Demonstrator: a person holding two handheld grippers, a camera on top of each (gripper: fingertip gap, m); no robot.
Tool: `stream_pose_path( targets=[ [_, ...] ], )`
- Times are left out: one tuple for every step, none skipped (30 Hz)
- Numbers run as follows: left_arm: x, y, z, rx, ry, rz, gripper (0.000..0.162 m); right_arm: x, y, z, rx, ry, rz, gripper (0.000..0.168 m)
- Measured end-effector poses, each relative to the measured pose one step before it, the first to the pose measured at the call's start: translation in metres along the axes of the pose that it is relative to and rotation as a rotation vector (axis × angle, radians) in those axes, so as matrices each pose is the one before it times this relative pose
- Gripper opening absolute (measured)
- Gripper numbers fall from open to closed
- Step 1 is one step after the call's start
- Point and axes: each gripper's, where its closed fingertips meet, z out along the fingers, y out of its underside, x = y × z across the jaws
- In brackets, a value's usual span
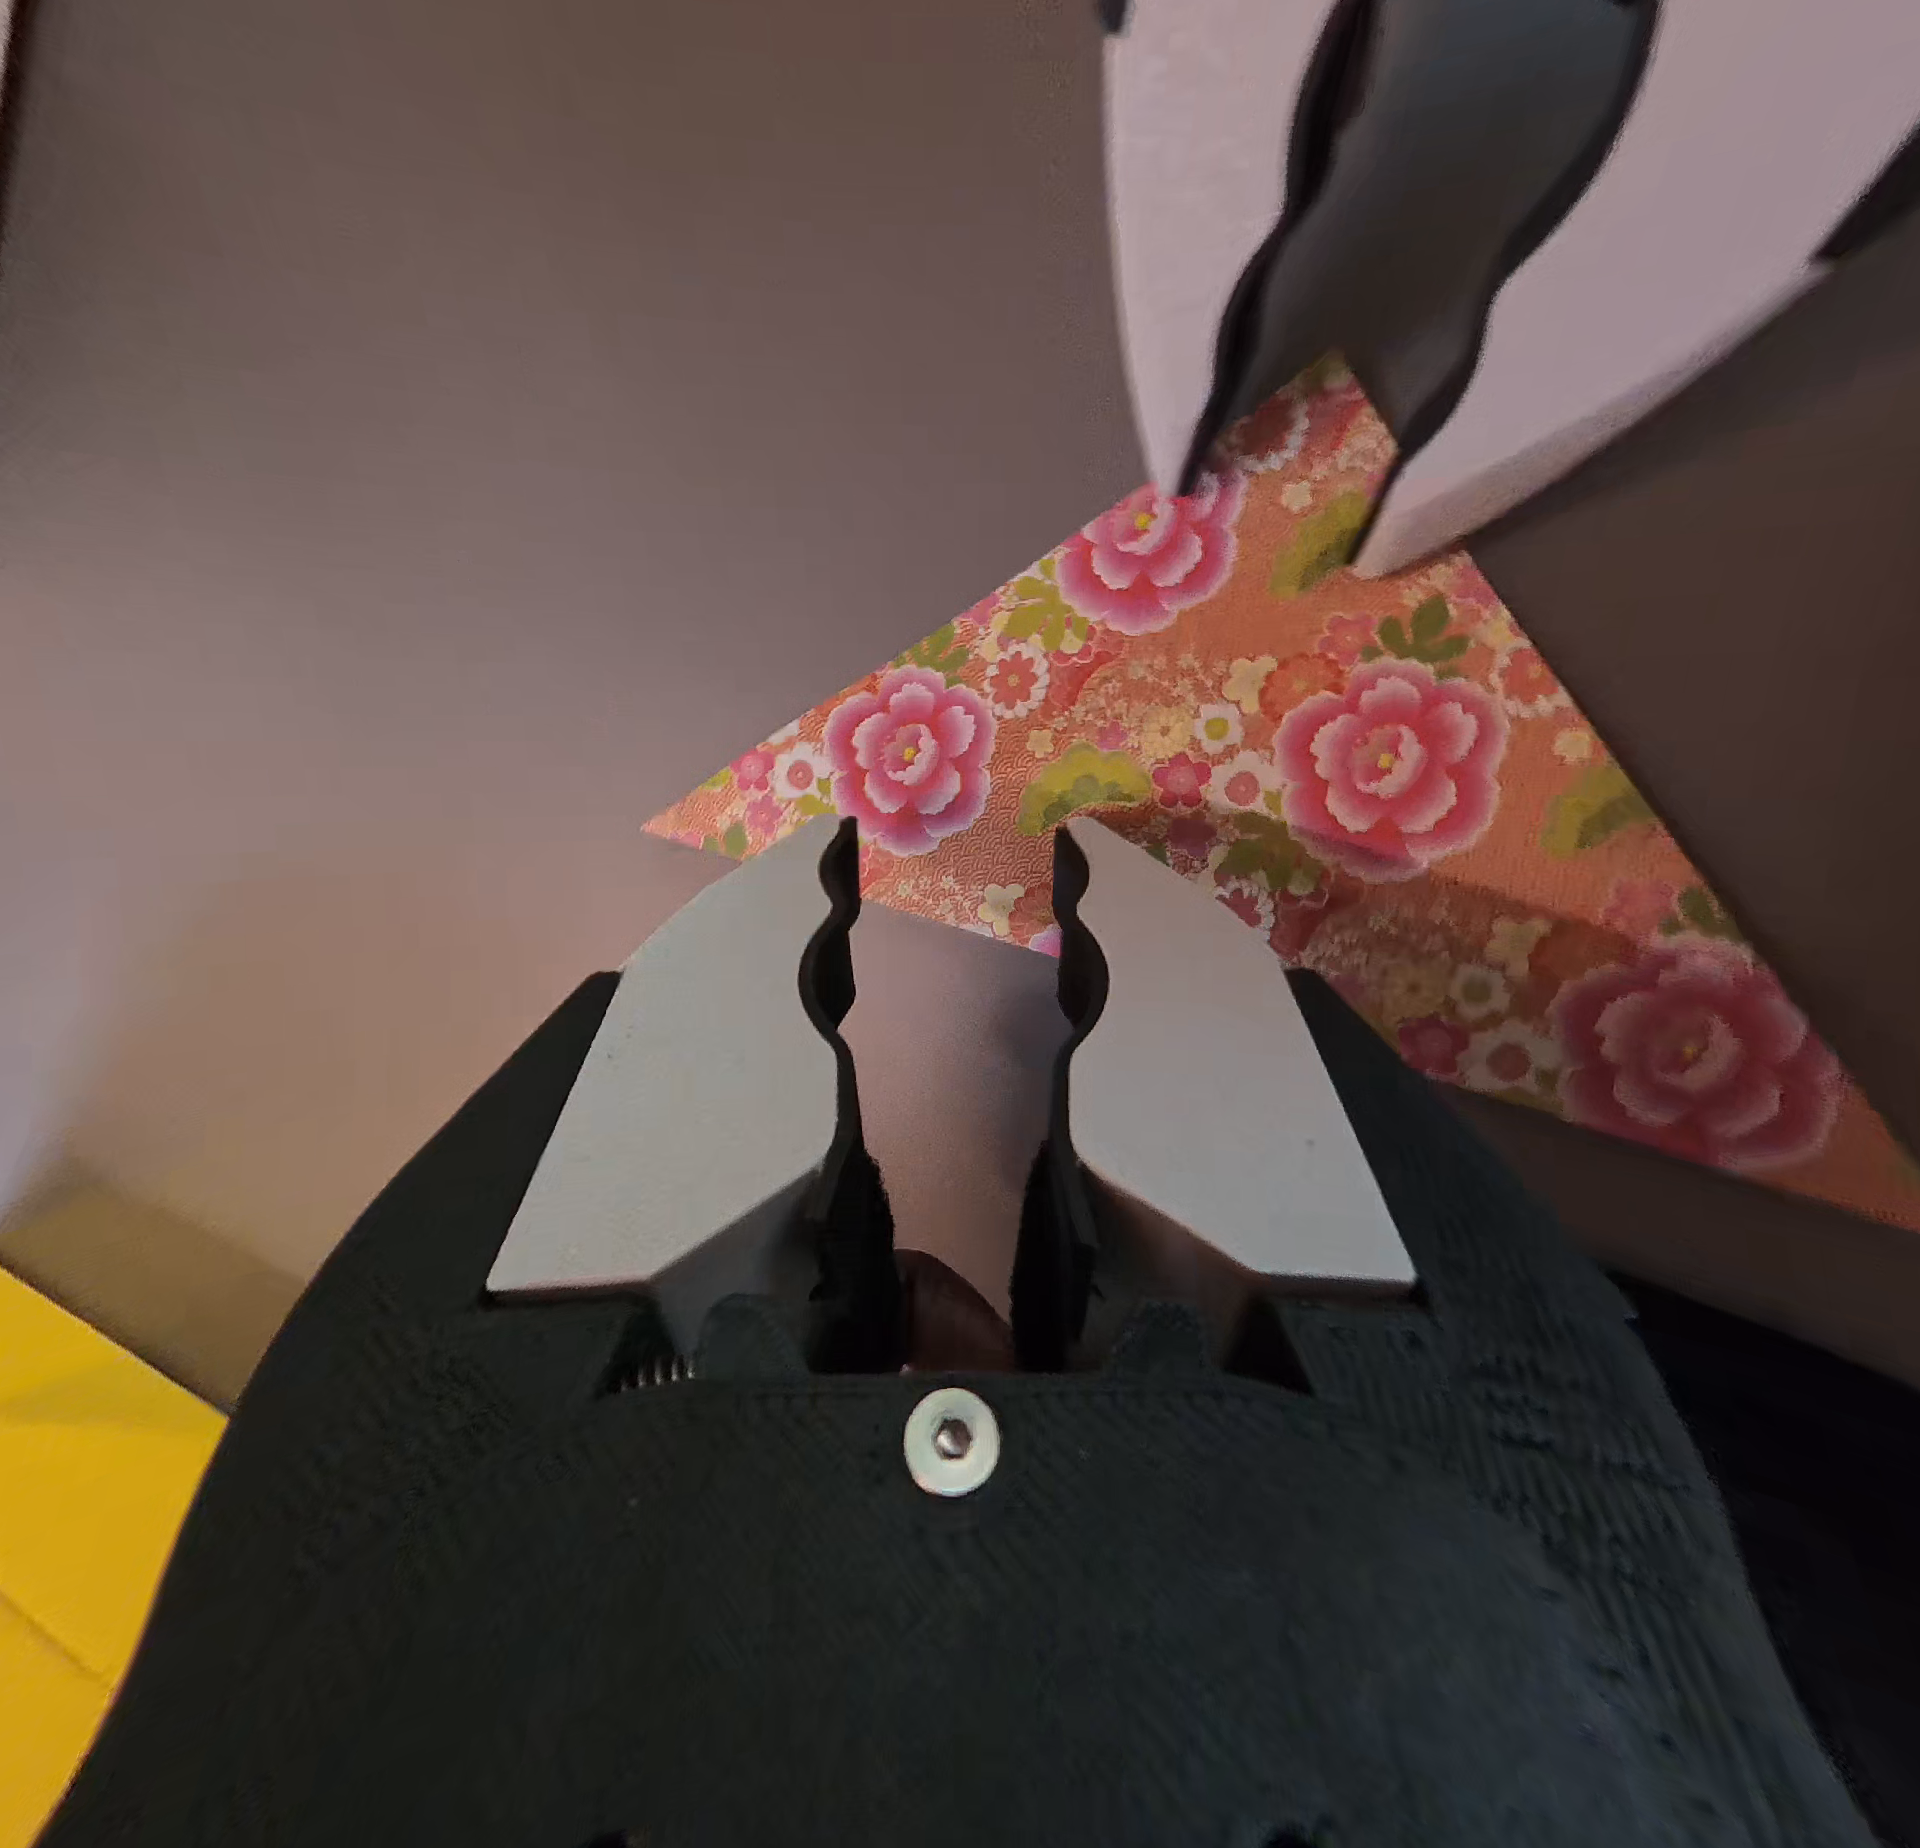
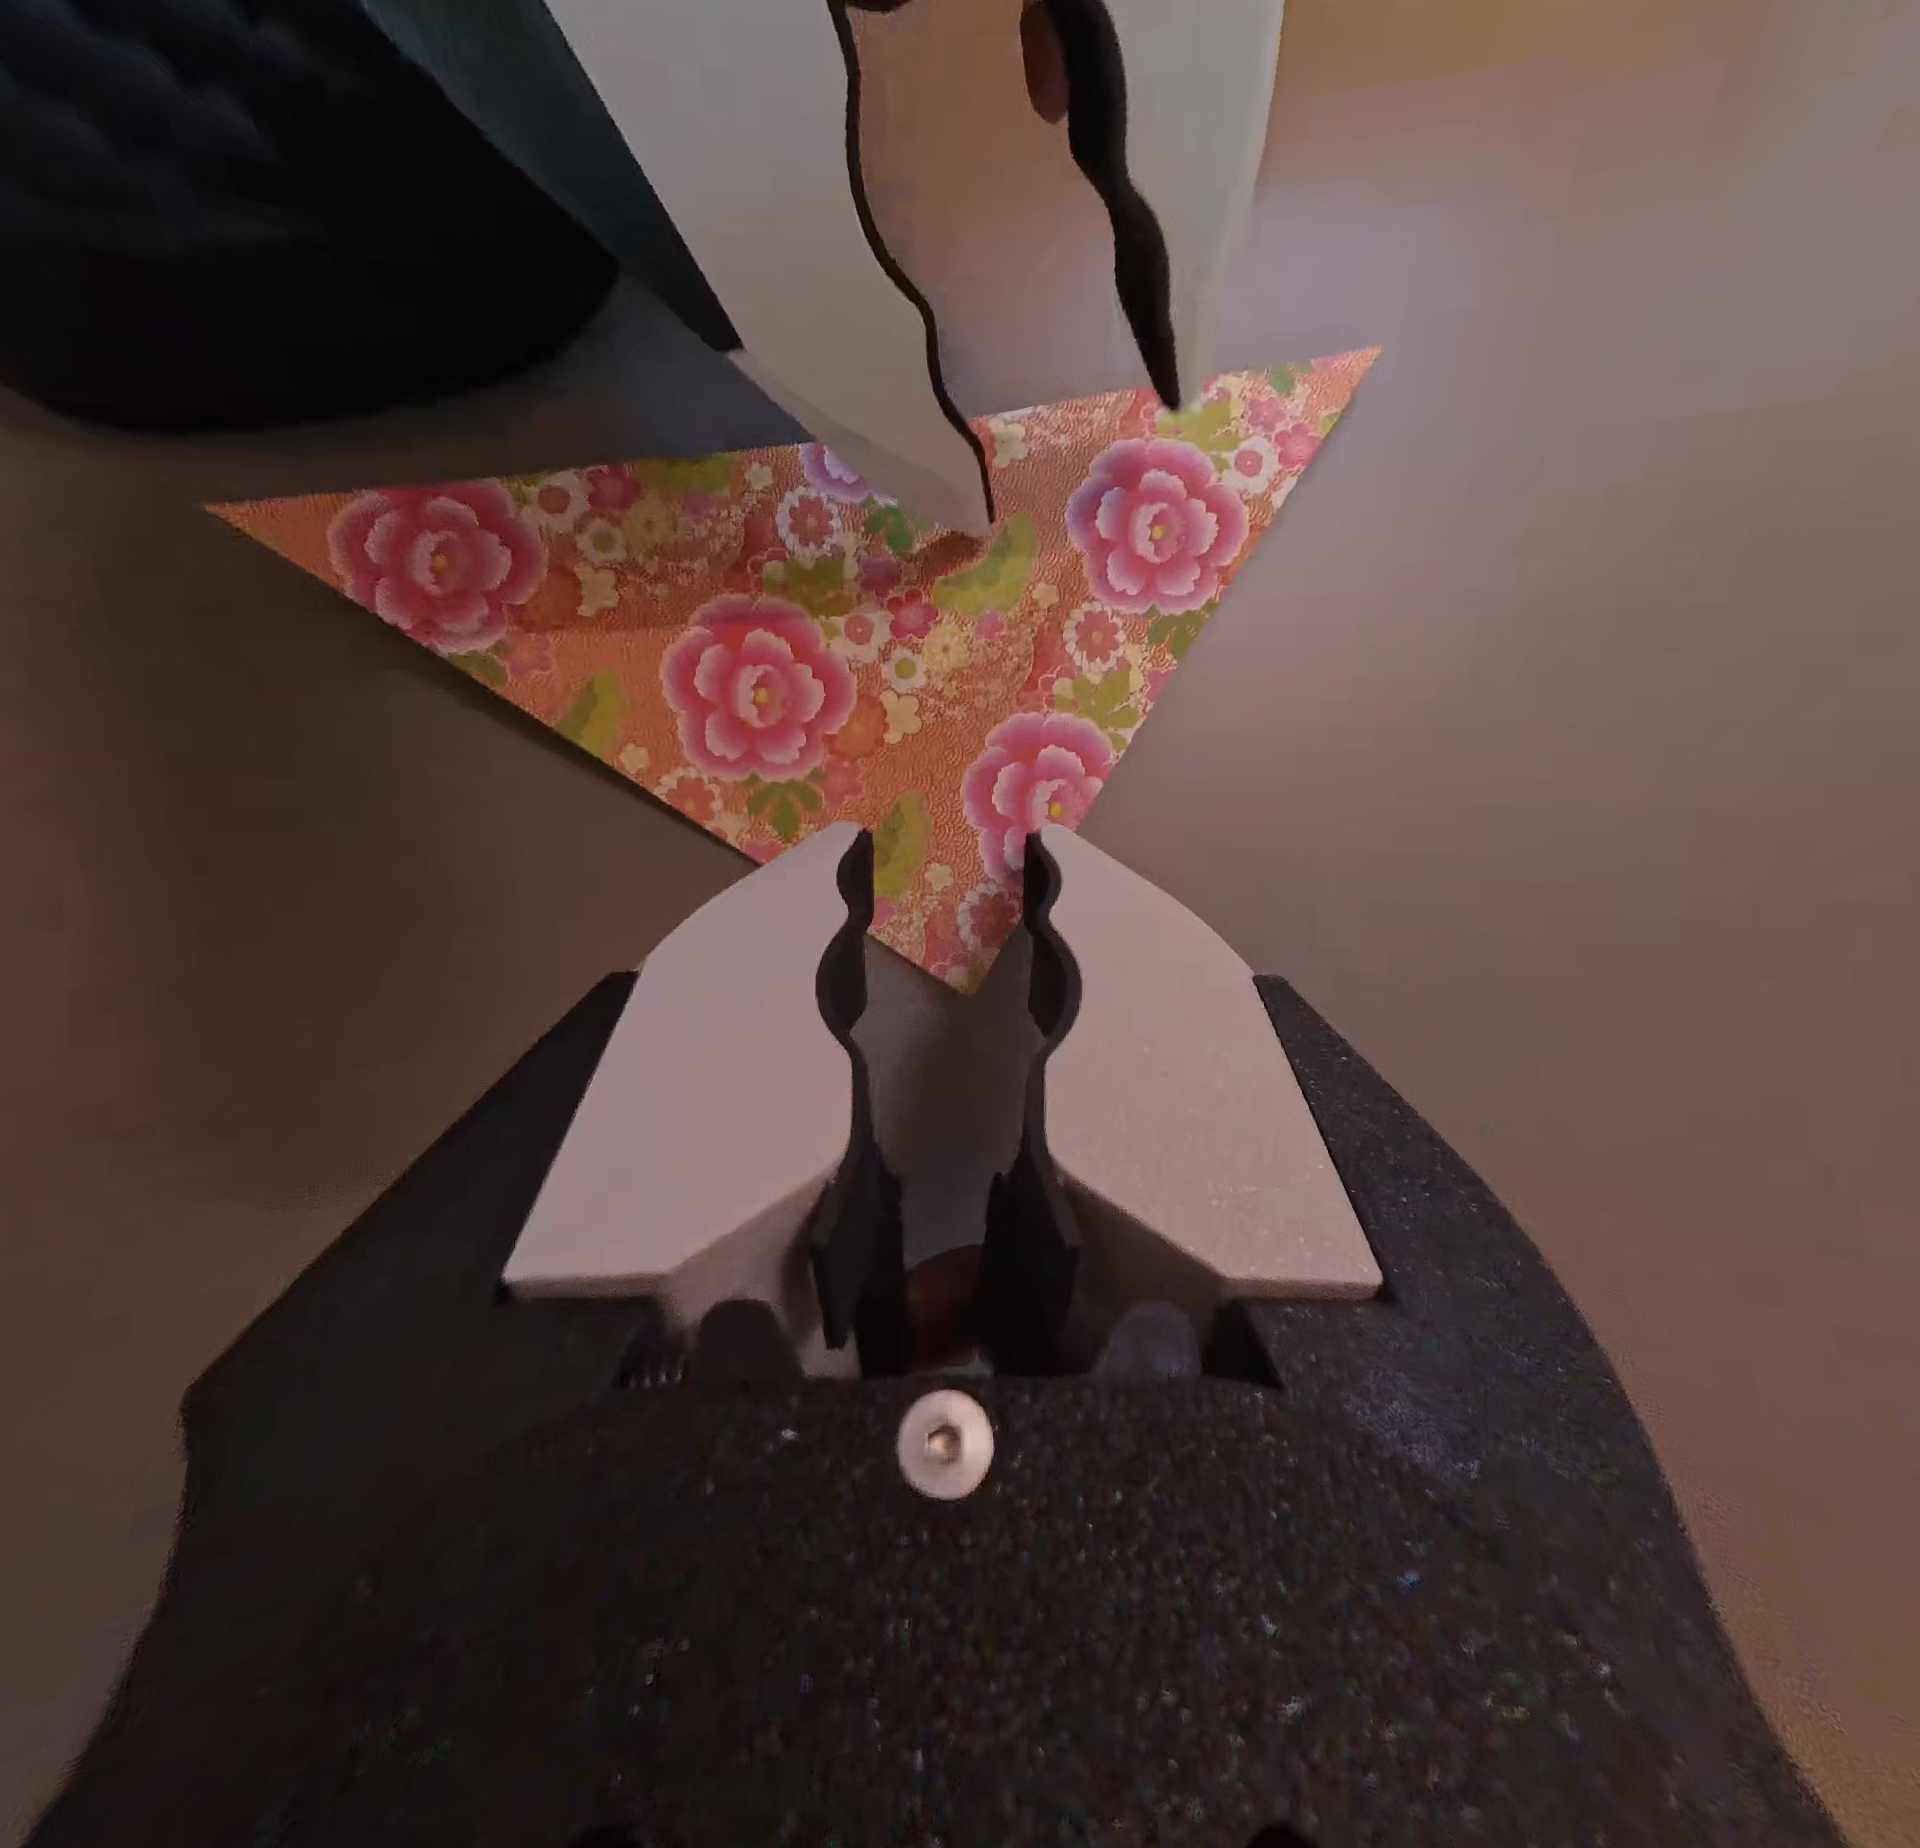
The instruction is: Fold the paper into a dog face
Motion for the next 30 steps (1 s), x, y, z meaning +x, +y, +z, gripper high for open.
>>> stream_pose_path(
  targets=[
    [-0.00425,-0.00441,0.00278,0.0098,-0.0121,0.0135,0.036,-0.0001,0.00372,-0.00254,-0.0022,0.0284,0.0704,0.028],
    [-0.00401,-0.00511,0.00144,0.0151,-0.0109,0.0058,0.036,0.0002,0.00436,-0.00309,-0.0026,0.0286,0.0727,0.028],
    [-0.00347,-0.00665,-0.00013,0.0289,-0.0085,-0.0039,0.035,0.00165,0.00416,-0.00355,-0.0003,0.0362,0.0697,0.028],
    [-0.00184,-0.00756,-0.00133,0.0382,-0.0001,-0.0113,0.035,0.00216,0.00434,-0.0036,-0.0006,0.0405,0.0542,0.028],
    [0.00008,-0.00666,-0.00164,0.0372,0.0105,-0.0137,0.035,0.00067,0.00418,-0.00338,0.0009,0.028,0.0363,0.028],
    [0.00123,-0.00433,-0.0012,0.0274,0.0149,-0.0119,0.035,-0.00016,0.0037,-0.00319,-0.0001,0.0184,0.0259,0.029],
    [0.00129,-0.00161,-0.00038,0.0142,0.0124,-0.0075,0.035,0.00005,0.00311,-0.00262,0.001,0.0139,0.0245,0.03],
    [0.00107,0.00095,0.00041,0.0023,0.009,-0.0024,0.035,0.00095,0.00248,-0.00226,0.001,0.0124,0.0288,0.03],
    [0.00156,0.00229,0.00092,-0.0045,0.0095,0.0013,0.034,0.00234,0.00227,-0.00205,-0.0017,0.0155,0.0344,0.03],
    [0.00206,0.00248,0.00118,-0.0055,0.0103,0.0022,0.034,0.00374,0.00205,-0.00188,-0.0068,0.0211,0.0349,0.03],
    [0.00233,0.00174,0.00118,-0.0024,0.01,0.0026,0.034,0.00368,0.00171,-0.00151,-0.0087,0.0206,0.0264,0.03],
    [0.00222,0.00048,0.00111,0.003,0.0088,0.0015,0.034,0.00303,0.00126,-0.00119,-0.0063,0.0185,0.0221,0.03],
    [0.00182,-0.00064,0.00107,0.0071,0.0073,-0.0006,0.034,0.00153,0.00022,-0.00041,0.0004,0.0113,0.0258,0.03],
    [0.00126,-0.00133,0.0012,0.0095,0.0062,-0.0026,0.033,0.00011,-0.00082,0.00017,0.0061,0.0048,0.0379,0.031],
    [0.00073,-0.00155,0.00172,0.0097,0.006,-0.0043,0.033,-0.00146,-0.00143,0.00063,0.0095,-0.0019,0.0402,0.032],
    [0.00046,-0.00105,0.00192,0.0047,0.0067,-0.006,0.033,-0.0028,-0.00155,0.00073,0.0116,-0.0066,0.0351,0.034],
    [0.00074,-0.00019,0.00204,-0.0044,0.0088,-0.0031,0.032,-0.00385,-0.00115,0.00079,0.0105,-0.0087,0.026,0.036],
    [0.0009,0.00057,0.00204,-0.009,0.0087,0.0036,0.032,-0.00366,-0.00043,0.00036,0.0057,-0.0051,0.0154,0.039],
    [0.0003,0.00123,0.00186,-0.0118,0.005,0.0102,0.032,-0.00389,0.00049,-0.00018,-0.0008,-0.0067,0.0027,0.042],
    [-0.00097,0.00261,0.00184,-0.0175,-0.0002,0.016,0.032,-0.00465,0.0008,-0.00073,-0.0014,-0.0156,-0.0072,0.043],
    [-0.00193,0.00197,0.00126,-0.0123,-0.0037,0.0147,0.032,-0.00444,-0.0003,-0.00163,0.0069,-0.0186,-0.0116,0.043],
    [-0.00232,0.00007,0.00009,0.0015,-0.0009,0.0089,0.032,-0.00402,-0.00132,-0.00243,0.0145,-0.0239,-0.0184,0.043],
    [-0.00394,0.00256,-0.00054,-0.0157,-0.0078,0.0111,0.031,-0.00293,-0.00136,-0.0031,0.0139,-0.0248,-0.0204,0.043],
    [-0.00557,0.00374,-0.001,-0.0221,-0.0153,0.0147,0.031,-0.00013,-0.00077,-0.0037,0.0087,-0.0159,-0.0156,0.043],
    [-0.00455,0.00112,-0.00208,-0.0024,-0.0071,0.015,0.031,0.00241,-0.00024,-0.00407,0.0038,-0.0086,-0.0116,0.043],
    [-0.00248,-0.00144,-0.00299,0.0186,0.0055,0.0105,0.031,0.00418,0.00017,-0.00414,-0.0005,-0.0054,-0.0069,0.043],
    [-0.00202,-0.00465,-0.00354,0.0412,0.0072,-0.0092,0.031,0.00558,-0.00021,-0.00411,-0.0001,-0.0049,-0.0013,0.042],
    [-0.00206,-0.00664,-0.00352,0.0522,0.0074,-0.0363,0.031,0.00604,-0.00138,-0.00392,0.0035,-0.0076,0.002,0.042],
    [-0.00116,-0.00709,-0.0027,0.052,0.013,-0.0541,0.03,0.00584,-0.0029,-0.00344,0.0085,-0.0146,0.0018,0.042],
    [-0.00037,-0.0063,-0.00137,0.0441,0.0128,-0.0573,0.028,0.00528,-0.0041,-0.00269,0.0098,-0.0208,0.0002,0.042]
  ],
)
